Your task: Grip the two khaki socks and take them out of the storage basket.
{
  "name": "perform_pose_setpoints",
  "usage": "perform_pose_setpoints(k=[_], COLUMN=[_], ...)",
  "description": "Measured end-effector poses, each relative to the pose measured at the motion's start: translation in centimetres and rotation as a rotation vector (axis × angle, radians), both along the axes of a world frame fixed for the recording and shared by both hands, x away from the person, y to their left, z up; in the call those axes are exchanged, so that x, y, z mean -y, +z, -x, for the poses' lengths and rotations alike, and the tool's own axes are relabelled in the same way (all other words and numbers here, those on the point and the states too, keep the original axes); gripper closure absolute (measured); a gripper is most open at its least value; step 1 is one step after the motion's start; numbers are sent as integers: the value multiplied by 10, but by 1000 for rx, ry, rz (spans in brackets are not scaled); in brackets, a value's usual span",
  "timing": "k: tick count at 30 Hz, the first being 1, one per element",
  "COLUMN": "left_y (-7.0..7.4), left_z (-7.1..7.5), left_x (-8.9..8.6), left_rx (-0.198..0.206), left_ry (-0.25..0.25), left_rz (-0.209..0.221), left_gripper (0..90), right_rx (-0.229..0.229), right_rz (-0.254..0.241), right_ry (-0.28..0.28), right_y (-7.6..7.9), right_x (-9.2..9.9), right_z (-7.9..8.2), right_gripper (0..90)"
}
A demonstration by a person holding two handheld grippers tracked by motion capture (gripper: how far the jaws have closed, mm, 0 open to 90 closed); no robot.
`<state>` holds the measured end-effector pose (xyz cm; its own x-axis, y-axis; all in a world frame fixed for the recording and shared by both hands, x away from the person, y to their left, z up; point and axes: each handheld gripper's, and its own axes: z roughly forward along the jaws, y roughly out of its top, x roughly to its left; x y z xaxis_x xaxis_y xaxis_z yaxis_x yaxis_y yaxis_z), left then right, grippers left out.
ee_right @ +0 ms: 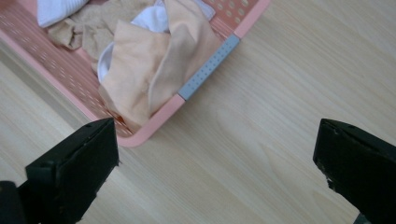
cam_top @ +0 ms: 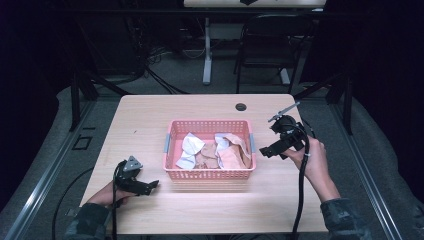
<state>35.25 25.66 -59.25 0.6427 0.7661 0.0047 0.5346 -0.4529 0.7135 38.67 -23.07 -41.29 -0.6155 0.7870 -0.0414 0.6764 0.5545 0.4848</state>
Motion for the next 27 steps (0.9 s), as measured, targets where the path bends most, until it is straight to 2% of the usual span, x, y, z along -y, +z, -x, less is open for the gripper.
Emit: perform_pose_setpoints(k=[3, 12, 15, 17, 27], left_y=[0, 0, 0, 0, 0], left_z=[0, 0, 0, 0, 0], left_x=[0, 0, 0, 0, 0], left_rx=[0, 0, 0, 0, 0], left_ry=[1, 0, -2, 1, 0], left_rz=[1, 0, -1, 1, 1], left_gripper=[4, 3, 4, 4, 4], right_rx=[6, 19, 24, 7, -5], right_rz=[10, -6, -9, -8, -3], right_ry=[20, 51, 54, 64, 83], right_y=[6, 15, 13, 10, 1], right_x=[-9, -30, -36, -41, -60], right_z=[-4, -16, -20, -25, -36], right_gripper=[0, 0, 0, 0, 0])
